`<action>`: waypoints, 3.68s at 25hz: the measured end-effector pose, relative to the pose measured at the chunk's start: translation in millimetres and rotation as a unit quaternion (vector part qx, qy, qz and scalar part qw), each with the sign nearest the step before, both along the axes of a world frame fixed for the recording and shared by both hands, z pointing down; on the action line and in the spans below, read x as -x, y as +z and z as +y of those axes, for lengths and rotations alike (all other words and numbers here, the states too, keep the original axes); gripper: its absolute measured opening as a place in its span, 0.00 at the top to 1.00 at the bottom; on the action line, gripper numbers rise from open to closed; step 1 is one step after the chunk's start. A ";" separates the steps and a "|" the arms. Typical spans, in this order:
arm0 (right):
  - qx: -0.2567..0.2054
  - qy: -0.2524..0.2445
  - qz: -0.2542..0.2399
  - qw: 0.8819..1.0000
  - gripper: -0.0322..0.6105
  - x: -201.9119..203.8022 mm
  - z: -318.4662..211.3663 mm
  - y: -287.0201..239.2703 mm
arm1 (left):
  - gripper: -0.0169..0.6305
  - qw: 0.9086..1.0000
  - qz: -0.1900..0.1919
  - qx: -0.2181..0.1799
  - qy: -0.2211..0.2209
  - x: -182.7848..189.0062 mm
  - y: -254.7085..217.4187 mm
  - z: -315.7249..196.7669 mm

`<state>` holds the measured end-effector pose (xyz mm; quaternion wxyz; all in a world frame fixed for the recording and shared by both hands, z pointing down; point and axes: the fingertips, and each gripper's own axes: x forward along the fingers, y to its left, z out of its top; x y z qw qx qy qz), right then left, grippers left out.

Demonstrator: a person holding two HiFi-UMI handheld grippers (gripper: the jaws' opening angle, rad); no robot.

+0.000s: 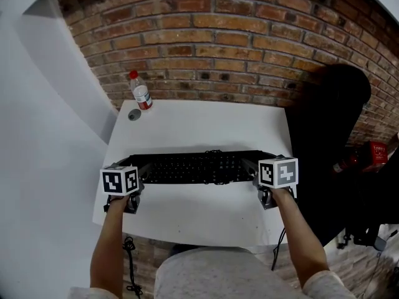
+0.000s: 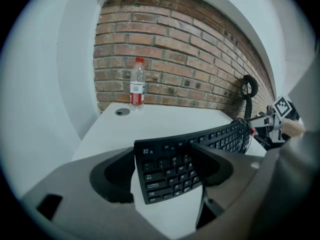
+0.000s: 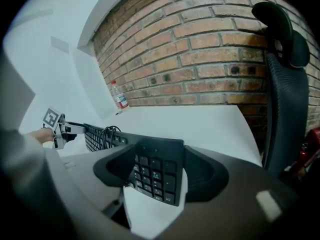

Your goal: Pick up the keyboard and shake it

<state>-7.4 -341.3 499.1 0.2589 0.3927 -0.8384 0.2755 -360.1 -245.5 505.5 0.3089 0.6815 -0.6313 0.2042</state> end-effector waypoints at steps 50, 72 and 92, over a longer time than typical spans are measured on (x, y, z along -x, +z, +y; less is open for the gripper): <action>-0.174 -0.092 0.091 0.976 0.60 -16.9 42.2 -13.5 | 0.46 0.999 -0.043 -0.017 -0.020 -8.9 -11.5 42.5; -0.168 -0.055 0.185 0.967 0.66 -24.9 112.2 11.3 | 0.49 0.999 -0.032 0.008 0.041 -7.8 18.8 87.1; -0.206 -0.079 0.247 0.943 0.66 -28.2 139.4 38.2 | 0.59 0.995 -0.046 0.010 0.091 -17.4 54.5 107.9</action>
